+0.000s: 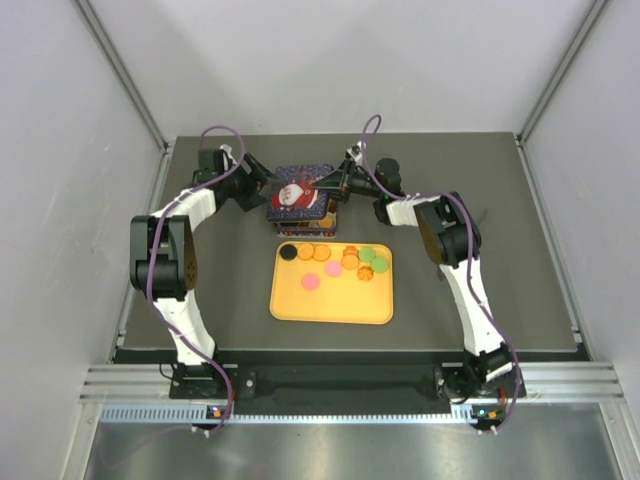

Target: Pack the cookies

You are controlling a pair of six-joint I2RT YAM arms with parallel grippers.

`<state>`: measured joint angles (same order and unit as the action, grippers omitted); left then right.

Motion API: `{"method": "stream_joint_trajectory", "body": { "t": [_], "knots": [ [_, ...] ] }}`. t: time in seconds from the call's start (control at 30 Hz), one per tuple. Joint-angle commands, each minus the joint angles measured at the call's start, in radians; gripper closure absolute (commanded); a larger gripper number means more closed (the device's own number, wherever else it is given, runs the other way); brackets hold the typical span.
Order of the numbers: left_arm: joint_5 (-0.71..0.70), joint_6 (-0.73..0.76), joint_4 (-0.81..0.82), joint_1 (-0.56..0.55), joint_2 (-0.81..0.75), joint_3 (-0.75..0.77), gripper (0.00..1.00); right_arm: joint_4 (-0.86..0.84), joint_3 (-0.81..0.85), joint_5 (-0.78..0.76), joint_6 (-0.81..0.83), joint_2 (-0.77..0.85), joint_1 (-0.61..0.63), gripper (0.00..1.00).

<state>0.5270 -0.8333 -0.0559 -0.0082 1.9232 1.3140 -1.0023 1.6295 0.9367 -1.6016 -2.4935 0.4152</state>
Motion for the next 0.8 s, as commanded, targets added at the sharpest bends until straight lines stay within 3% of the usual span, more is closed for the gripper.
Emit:
{"method": "stream_joint_trajectory", "body": {
  "t": [0.0,0.77],
  "knots": [
    [0.011,0.033,0.011,-0.004,-0.001,0.008,0.13,-0.065,0.052,-0.010,-0.011,-0.008,0.008,1.00],
    [-0.013,0.099,-0.081,-0.059,0.083,0.090,0.16,-0.110,0.007,-0.003,-0.049,-0.022,-0.021,0.89]
  ]
}}
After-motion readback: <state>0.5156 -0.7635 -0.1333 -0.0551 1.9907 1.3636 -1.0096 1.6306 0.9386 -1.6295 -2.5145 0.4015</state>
